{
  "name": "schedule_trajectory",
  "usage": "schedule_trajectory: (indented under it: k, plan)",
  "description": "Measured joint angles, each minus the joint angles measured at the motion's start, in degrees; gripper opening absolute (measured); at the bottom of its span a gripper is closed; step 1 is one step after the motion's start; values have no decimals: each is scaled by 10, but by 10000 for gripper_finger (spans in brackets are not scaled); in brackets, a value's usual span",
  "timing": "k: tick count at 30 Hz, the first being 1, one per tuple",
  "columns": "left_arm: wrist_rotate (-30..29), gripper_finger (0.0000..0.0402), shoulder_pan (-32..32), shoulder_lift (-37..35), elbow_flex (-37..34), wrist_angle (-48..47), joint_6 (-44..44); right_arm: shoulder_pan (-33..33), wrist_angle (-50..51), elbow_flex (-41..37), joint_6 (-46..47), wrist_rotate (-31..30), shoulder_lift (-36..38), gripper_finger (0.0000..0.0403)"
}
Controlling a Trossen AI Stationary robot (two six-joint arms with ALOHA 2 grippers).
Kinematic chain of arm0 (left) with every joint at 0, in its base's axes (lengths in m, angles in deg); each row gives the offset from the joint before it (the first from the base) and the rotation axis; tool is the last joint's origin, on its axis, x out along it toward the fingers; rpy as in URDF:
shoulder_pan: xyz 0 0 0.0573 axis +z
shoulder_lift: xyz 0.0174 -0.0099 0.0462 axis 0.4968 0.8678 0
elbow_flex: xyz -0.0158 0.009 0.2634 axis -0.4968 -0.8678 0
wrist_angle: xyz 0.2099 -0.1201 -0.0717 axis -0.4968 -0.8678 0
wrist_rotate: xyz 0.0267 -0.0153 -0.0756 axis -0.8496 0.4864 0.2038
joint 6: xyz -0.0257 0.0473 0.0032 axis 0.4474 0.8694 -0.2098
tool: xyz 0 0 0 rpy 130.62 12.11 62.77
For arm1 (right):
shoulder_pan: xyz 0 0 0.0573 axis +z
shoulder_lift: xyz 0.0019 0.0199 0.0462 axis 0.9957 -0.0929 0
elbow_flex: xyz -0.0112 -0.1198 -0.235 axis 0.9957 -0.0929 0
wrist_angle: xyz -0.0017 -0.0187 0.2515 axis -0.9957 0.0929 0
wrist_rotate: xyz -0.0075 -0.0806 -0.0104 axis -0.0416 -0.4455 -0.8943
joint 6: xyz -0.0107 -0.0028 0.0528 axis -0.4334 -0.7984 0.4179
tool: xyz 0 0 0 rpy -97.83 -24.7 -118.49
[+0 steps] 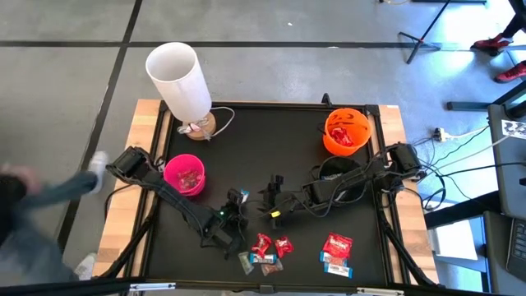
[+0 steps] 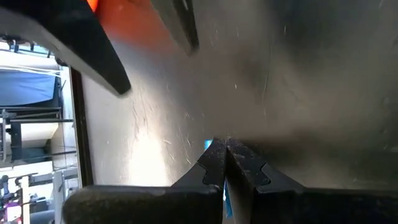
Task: Sort candy
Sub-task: Put the white chocolate into the black bucket
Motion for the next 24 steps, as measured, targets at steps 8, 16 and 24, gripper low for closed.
schedule_trajectory:
  k: [8,16,24]
  plan:
    - [-9,0,-4,-1,79,-60,3,0,-17,0,-2,4,0,257]
    - [-30,0,-3,-1,119,-96,4,0,-90,0,19,68,-7,257]
    - [-50,0,-3,-1,143,-97,13,0,-112,1,20,62,-12,257]
